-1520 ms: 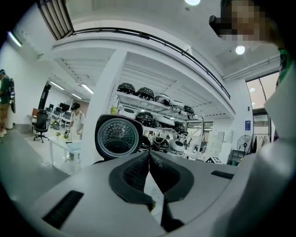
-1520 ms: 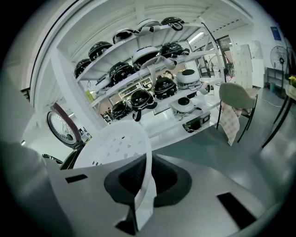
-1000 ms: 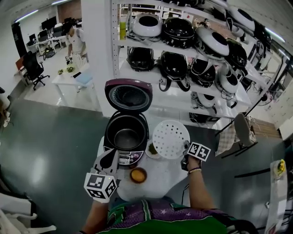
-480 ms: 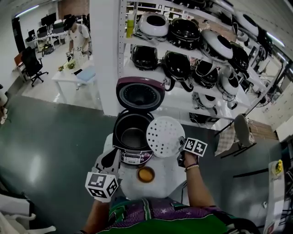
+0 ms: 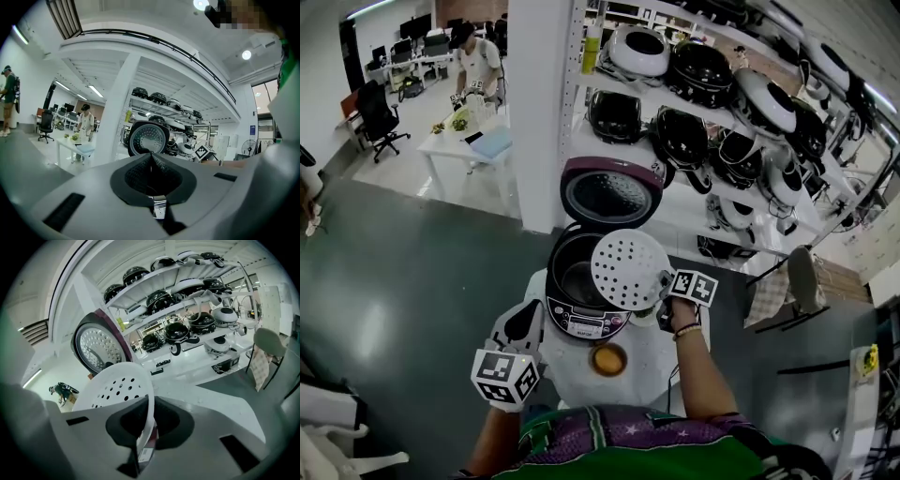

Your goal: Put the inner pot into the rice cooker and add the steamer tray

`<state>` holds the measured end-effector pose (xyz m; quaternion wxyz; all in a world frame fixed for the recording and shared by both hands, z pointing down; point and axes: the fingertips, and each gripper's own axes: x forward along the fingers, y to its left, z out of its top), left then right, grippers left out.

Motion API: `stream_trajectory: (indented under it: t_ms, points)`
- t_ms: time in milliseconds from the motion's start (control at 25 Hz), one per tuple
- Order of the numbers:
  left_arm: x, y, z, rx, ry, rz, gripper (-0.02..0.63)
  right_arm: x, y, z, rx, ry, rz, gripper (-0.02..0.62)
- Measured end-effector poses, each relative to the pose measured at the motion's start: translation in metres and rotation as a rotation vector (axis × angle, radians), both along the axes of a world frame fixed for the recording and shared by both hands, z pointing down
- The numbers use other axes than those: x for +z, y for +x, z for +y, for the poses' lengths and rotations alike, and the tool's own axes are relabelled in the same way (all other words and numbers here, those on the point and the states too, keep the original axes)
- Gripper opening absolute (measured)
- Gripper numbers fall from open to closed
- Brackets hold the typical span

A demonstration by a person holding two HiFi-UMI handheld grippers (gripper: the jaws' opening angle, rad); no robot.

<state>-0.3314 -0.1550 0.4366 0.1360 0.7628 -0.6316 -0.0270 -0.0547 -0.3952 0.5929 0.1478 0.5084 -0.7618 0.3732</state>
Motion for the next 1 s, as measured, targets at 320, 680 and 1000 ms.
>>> stream_trajectory:
  t_ms: [320,680,1000]
  points:
    - [0.013,-0.02,0.01,-0.049,-0.041,0.005,0.023,0.011,-0.05,-0.006,-0.073,-0.048,-0.01,0.035]
    - [0.022,-0.032,0.022,-0.087,-0.064,0.015,0.023,0.014,-0.084,-0.008,-0.119,-0.053,-0.013,0.037]
    - [0.028,-0.045,0.032,-0.122,-0.082,0.028,0.023,0.016,-0.104,-0.002,-0.135,-0.028,0.025,0.051]
